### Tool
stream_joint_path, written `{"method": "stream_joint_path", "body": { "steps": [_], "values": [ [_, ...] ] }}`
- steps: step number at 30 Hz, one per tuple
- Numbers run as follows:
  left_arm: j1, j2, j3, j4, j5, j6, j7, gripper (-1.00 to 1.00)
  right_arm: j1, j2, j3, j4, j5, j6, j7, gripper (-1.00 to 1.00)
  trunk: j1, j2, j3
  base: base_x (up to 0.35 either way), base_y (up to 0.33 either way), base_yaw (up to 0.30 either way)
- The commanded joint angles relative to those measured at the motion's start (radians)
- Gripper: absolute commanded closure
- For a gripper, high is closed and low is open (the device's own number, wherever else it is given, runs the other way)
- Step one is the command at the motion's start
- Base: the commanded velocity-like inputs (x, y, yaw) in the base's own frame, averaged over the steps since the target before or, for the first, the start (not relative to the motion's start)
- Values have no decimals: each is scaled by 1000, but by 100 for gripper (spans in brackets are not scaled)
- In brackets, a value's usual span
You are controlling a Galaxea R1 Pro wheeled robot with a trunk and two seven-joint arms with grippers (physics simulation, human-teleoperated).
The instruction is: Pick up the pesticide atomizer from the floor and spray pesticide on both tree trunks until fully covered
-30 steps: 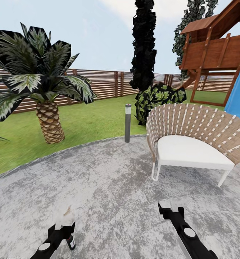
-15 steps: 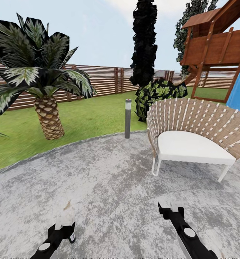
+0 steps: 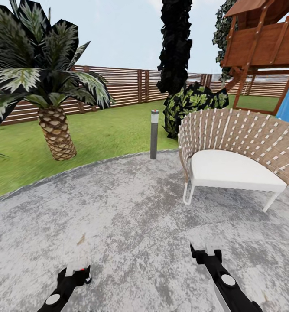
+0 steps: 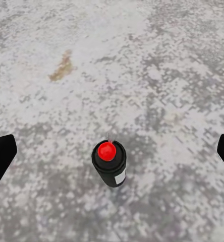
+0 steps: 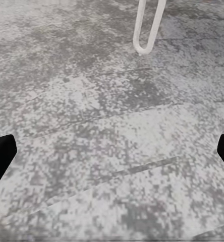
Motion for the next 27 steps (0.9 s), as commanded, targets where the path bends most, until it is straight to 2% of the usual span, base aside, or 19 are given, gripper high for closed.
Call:
{"method": "stream_joint_path", "body": {
  "steps": [1,10,27],
  "values": [
    [-1,0,-1,2,4,-20,2,-100,0,0,0,1,2,-3,1,-100,0,-1,-5,0,0,0],
    [-2,-1,-2,4,4,-46,2,-100,0,0,0,2,2,-3,1,-100,4,-3,-40,0,0,0],
    [-2,-2,-2,4,3,-49,2,-100,0,0,-1,2,2,-3,1,-100,12,-7,-119,0,0,0]
  ]
}}
